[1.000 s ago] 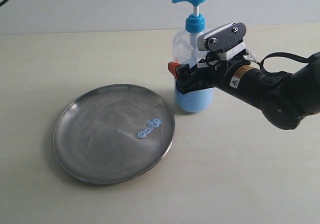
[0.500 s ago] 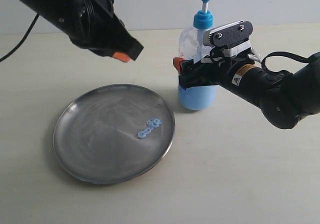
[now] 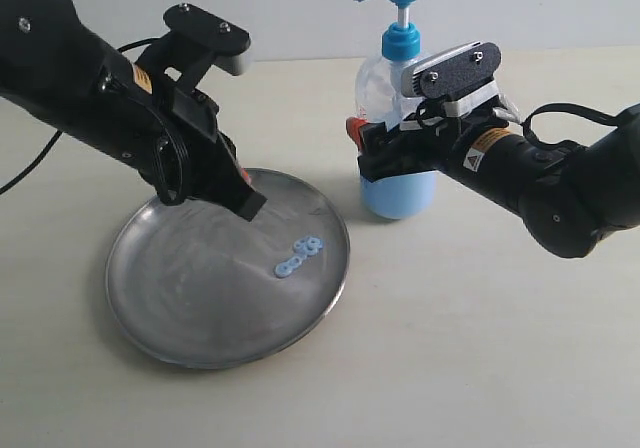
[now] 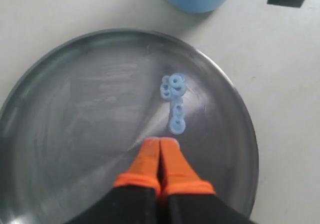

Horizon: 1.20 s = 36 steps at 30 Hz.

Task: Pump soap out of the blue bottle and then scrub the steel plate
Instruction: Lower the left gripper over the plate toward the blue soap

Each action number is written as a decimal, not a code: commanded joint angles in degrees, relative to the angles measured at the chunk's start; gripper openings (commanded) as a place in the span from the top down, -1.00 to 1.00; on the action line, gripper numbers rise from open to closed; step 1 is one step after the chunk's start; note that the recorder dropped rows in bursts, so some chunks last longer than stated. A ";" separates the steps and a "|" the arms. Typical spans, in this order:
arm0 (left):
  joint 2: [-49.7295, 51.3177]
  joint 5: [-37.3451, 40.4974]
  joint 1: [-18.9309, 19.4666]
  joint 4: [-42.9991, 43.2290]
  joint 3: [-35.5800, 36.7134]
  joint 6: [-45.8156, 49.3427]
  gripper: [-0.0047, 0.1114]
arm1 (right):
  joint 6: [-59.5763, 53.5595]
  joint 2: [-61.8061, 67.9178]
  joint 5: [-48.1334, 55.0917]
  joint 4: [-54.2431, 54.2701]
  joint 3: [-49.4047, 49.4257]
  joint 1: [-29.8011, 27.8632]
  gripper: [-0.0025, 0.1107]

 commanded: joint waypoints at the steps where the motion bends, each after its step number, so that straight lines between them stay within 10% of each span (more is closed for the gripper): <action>1: 0.00 -4.83 -0.02 -0.01 2.54 4.08 0.92 | -0.56 -0.90 -4.98 -0.19 0.02 0.07 0.84; 19: 0.00 -10.88 -0.02 -2.91 5.49 5.23 0.92 | -0.50 2.35 -6.25 0.29 0.02 0.07 -0.74; 36: 0.00 -13.88 -0.02 -7.55 5.49 5.23 0.92 | 0.00 -2.91 -2.09 0.09 0.02 0.07 -0.82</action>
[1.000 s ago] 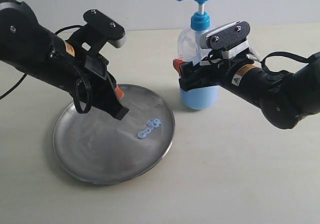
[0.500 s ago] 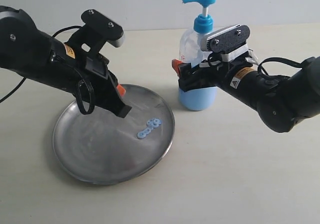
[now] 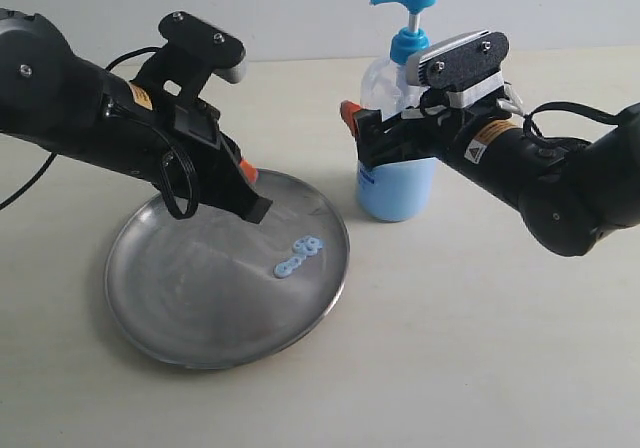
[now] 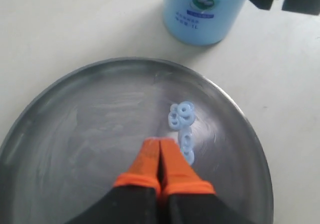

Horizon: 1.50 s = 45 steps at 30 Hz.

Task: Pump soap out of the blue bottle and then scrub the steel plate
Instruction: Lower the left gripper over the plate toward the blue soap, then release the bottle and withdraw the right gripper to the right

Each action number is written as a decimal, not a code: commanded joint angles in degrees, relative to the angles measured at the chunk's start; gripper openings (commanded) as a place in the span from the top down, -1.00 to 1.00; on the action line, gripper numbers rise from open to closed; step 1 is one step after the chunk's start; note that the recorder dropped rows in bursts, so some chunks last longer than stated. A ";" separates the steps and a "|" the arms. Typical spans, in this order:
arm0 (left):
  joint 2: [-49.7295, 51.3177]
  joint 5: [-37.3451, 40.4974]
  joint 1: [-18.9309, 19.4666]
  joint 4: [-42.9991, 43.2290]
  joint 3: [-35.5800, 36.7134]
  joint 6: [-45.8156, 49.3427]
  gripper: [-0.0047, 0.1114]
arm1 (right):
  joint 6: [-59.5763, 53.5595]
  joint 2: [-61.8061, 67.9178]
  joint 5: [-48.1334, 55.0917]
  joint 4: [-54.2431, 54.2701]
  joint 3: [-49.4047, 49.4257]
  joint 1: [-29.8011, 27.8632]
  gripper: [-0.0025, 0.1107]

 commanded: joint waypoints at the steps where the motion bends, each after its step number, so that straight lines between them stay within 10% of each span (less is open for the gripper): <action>1: 0.00 -1.96 -0.02 -1.81 0.25 0.01 0.92 | 0.00 -3.32 2.67 -0.64 0.02 0.07 -0.82; 21: 0.00 -3.48 -0.02 -3.33 0.25 0.16 0.92 | 0.58 -18.67 23.62 -0.38 0.02 0.07 -0.81; 35: 4.24 -4.14 -0.02 -3.44 0.25 0.16 0.92 | 0.00 -32.94 56.33 -0.92 0.02 0.07 -0.81; 45: 7.86 -2.13 -0.02 -6.20 -0.78 0.16 0.92 | -3.42 -40.16 85.36 -0.92 0.02 0.07 -0.21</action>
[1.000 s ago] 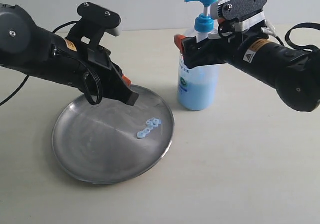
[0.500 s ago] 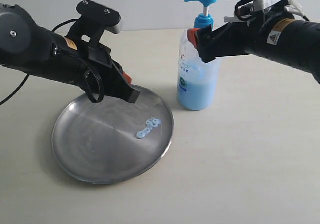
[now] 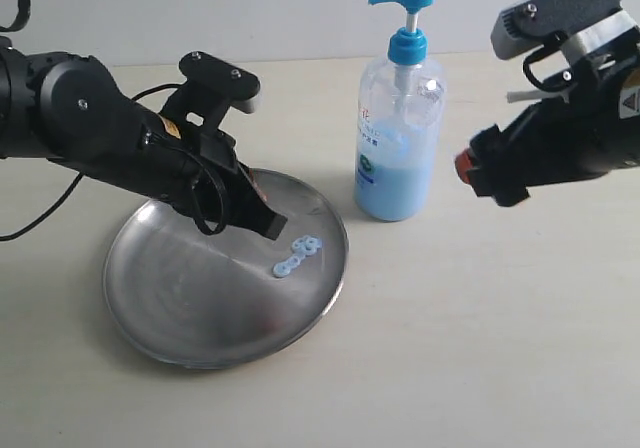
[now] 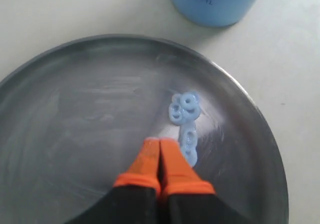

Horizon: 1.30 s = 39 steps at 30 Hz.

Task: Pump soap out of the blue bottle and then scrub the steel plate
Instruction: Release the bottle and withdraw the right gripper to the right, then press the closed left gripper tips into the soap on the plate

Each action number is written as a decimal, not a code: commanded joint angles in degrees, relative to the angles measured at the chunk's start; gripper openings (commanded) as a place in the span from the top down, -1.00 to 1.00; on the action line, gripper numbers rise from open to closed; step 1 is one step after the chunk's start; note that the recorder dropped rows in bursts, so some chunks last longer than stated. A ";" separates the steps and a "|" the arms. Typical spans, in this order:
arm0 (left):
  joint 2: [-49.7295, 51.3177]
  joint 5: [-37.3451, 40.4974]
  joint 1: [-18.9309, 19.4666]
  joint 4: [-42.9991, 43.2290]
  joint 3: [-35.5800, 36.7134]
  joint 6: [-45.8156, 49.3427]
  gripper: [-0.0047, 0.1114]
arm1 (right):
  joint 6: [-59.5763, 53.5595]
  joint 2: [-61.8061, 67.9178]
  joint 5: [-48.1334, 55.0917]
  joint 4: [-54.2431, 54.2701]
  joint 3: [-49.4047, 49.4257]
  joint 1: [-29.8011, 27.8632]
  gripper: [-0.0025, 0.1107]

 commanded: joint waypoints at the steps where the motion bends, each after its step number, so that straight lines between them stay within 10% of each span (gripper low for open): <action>1: 1.18 2.95 -0.02 -3.34 -1.54 0.04 0.92 | -2.70 -2.98 11.03 -0.35 -0.07 0.07 -0.13; 16: 6.64 12.73 -0.02 -7.09 -5.69 0.14 0.92 | -2.71 -11.38 14.64 0.18 0.56 0.07 0.96; 39: 15.01 12.27 -0.02 -7.09 -7.70 0.05 0.92 | -2.36 -28.48 0.92 7.37 5.65 0.07 0.96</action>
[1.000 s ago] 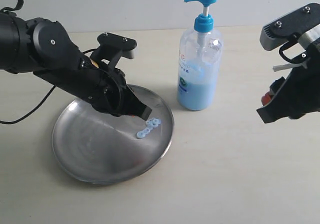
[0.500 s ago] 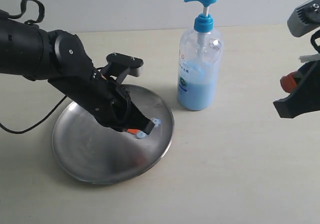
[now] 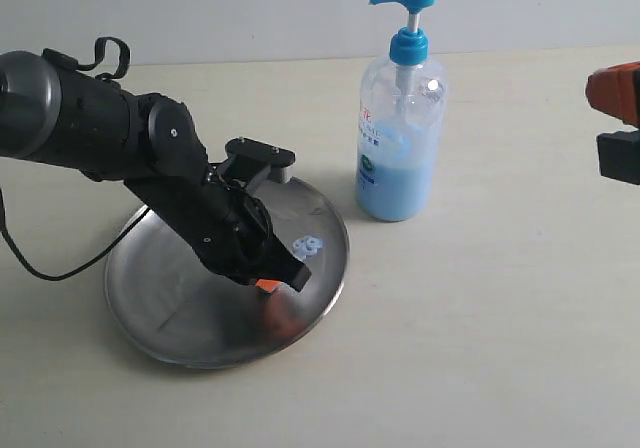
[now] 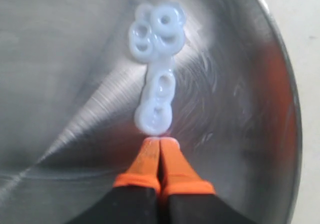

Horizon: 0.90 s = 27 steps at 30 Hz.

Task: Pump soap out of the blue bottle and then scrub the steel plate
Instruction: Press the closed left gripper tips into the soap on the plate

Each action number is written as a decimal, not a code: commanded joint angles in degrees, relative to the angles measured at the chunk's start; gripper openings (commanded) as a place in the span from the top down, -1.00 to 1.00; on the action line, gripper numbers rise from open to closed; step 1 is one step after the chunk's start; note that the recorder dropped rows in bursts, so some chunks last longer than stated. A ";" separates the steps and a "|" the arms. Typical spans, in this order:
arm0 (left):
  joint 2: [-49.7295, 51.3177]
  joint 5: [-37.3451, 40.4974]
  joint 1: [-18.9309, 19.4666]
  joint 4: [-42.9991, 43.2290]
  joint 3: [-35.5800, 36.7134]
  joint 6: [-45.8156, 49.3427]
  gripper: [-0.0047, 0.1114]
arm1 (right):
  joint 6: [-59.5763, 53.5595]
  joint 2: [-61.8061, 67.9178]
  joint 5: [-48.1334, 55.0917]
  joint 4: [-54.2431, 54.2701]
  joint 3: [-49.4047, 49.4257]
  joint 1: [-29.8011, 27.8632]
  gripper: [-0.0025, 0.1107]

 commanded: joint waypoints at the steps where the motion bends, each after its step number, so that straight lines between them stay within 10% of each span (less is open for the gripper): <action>1: -0.01 -1.12 -0.02 -0.71 -0.36 -0.93 0.92 | -0.08 -1.27 -1.06 2.04 0.31 0.07 0.96; 27: 4.31 -3.86 -0.02 -0.90 -3.70 -4.39 0.92 | -0.08 -1.40 -0.57 7.06 0.31 0.07 0.96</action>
